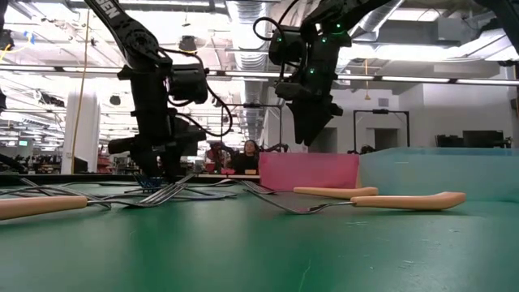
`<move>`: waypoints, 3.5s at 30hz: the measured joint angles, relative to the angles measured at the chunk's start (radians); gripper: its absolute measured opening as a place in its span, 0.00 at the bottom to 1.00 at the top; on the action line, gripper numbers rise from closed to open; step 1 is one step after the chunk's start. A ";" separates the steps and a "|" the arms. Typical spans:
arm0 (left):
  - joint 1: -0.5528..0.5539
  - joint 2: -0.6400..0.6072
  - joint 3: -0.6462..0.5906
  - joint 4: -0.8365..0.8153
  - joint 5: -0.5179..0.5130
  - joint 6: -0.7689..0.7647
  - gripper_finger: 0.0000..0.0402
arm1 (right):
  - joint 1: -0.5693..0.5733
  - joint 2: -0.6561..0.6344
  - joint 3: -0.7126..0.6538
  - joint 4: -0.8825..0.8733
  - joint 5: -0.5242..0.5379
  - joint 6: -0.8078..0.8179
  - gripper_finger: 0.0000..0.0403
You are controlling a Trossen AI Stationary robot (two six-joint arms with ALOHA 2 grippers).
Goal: Sort silverware by color (type)
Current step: Put the blue fork into the orange bin
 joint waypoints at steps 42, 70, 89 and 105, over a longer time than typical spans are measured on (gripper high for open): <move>0.015 -0.559 -0.003 0.704 -0.024 0.393 0.00 | -0.002 -0.271 0.000 0.408 -0.018 -0.148 0.41; 0.039 -0.463 -0.003 1.280 0.441 0.470 0.00 | 0.045 -0.310 0.000 0.856 -0.406 -0.242 0.41; 0.035 -0.463 -0.003 1.283 0.474 0.444 0.00 | 0.037 -0.228 -0.001 0.975 -0.476 -0.147 0.55; 0.013 -0.464 -0.003 1.302 0.489 0.450 0.00 | 0.037 -0.229 0.000 1.006 -0.480 -0.152 0.53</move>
